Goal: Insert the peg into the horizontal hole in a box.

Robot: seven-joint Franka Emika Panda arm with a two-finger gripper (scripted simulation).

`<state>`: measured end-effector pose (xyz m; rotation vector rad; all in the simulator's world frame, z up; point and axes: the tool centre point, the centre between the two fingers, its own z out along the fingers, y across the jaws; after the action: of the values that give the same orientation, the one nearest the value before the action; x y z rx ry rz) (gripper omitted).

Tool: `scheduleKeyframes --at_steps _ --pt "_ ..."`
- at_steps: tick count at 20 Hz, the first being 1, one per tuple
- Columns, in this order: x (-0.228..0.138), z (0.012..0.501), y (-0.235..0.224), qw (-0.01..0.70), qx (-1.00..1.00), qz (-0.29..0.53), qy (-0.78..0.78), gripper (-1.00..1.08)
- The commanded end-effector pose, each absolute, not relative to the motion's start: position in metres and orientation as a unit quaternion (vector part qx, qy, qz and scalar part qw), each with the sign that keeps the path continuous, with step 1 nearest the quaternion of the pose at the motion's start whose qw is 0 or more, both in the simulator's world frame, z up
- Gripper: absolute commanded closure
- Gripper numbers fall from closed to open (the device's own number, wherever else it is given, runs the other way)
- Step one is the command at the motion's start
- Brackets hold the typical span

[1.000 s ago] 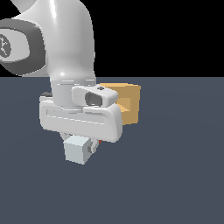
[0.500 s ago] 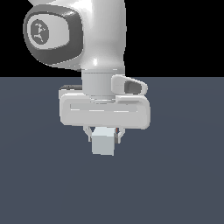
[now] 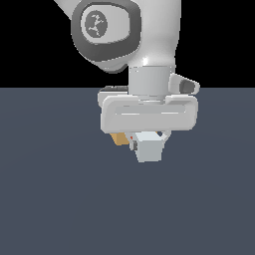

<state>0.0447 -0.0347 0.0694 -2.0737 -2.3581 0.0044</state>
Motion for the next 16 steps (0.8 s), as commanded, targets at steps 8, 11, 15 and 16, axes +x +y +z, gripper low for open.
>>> scheduleKeyframes --at_steps 8,11,15,16 --pt "0.083 0.083 -0.012 0.000 -0.602 0.000 -0.799 1.08" --pt "0.088 0.085 -0.007 0.000 -0.591 0.000 -0.807 1.08" --pt "0.093 0.087 -0.003 0.000 -0.584 0.000 -0.812 1.08" --pt "0.093 0.087 -0.003 0.000 -0.583 0.000 -0.813 1.08"
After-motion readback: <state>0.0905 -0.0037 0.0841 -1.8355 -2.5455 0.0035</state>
